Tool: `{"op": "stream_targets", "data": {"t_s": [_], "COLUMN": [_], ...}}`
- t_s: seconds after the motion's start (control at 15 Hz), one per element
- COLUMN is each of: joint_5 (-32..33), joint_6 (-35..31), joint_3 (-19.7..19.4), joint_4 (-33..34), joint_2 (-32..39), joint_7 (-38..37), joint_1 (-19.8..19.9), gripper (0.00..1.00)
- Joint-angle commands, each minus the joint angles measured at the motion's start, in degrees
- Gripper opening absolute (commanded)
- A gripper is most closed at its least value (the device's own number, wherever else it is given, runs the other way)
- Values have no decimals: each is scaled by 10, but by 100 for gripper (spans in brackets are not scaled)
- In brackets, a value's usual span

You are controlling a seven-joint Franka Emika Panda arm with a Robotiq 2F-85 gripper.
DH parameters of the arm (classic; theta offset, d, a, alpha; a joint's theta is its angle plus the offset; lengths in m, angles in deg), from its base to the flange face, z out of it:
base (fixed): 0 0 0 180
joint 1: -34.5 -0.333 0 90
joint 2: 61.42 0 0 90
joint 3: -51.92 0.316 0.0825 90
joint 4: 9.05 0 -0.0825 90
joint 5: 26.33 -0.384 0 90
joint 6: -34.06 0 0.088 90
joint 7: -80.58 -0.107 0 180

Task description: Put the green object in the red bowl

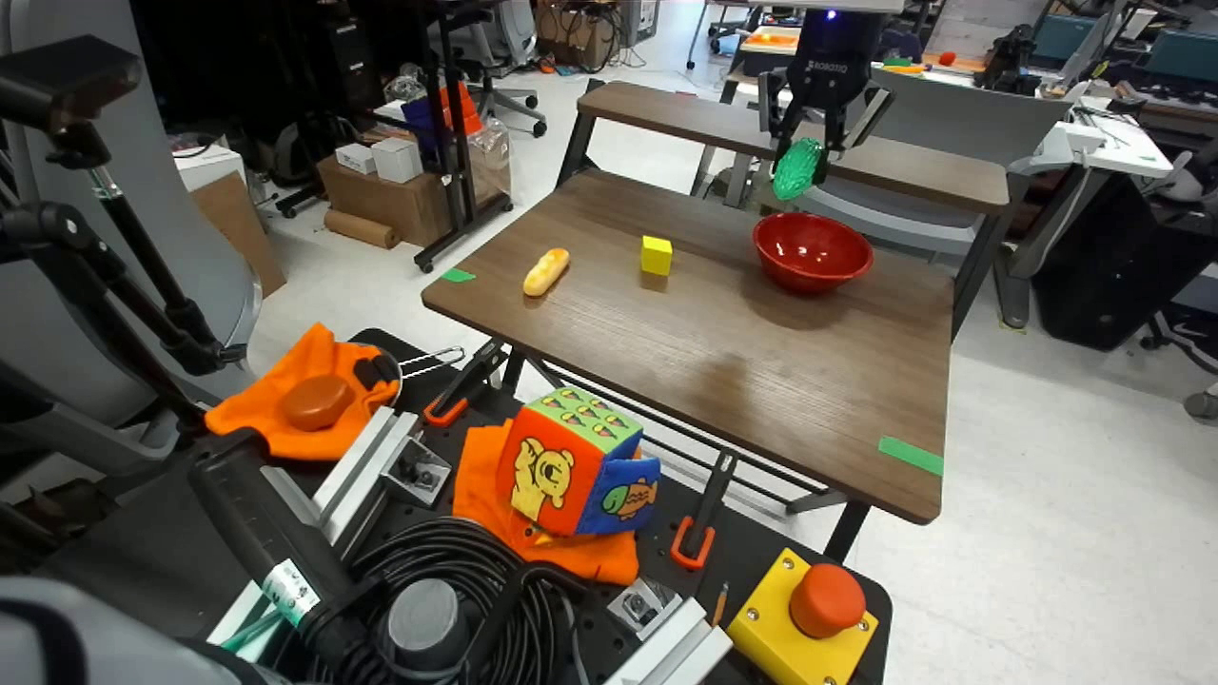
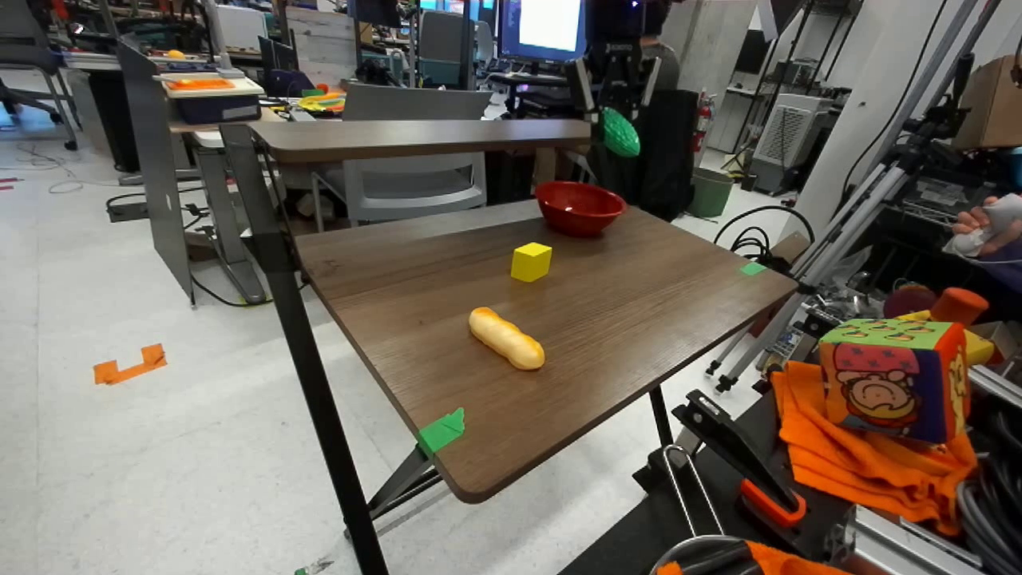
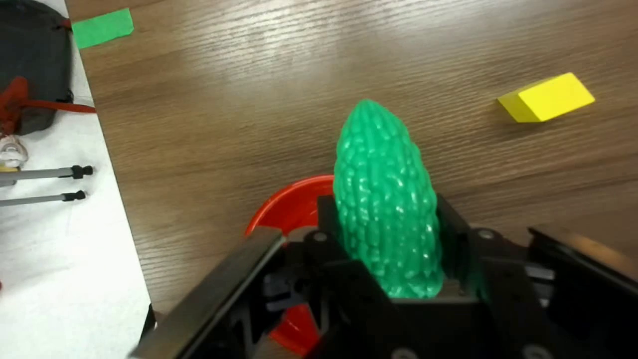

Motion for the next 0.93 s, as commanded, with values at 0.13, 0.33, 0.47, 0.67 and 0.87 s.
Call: {"op": "stream_targets", "data": {"t_s": [0.13,0.33,0.47,0.67,0.87], "joint_5": [1,2,2,4,14], "joint_6": [66,85,99,117,113], "joint_3": [-11,-16,-19,-24,-38], "joint_4": [196,274,324,382,419], "joint_2": [139,200,237,284,317], "joint_7": [-21,-35,-41,-44,-52], "joint_1": [-3,-3,-2,2,3], "gripper": [22,22,22,22,22]}}
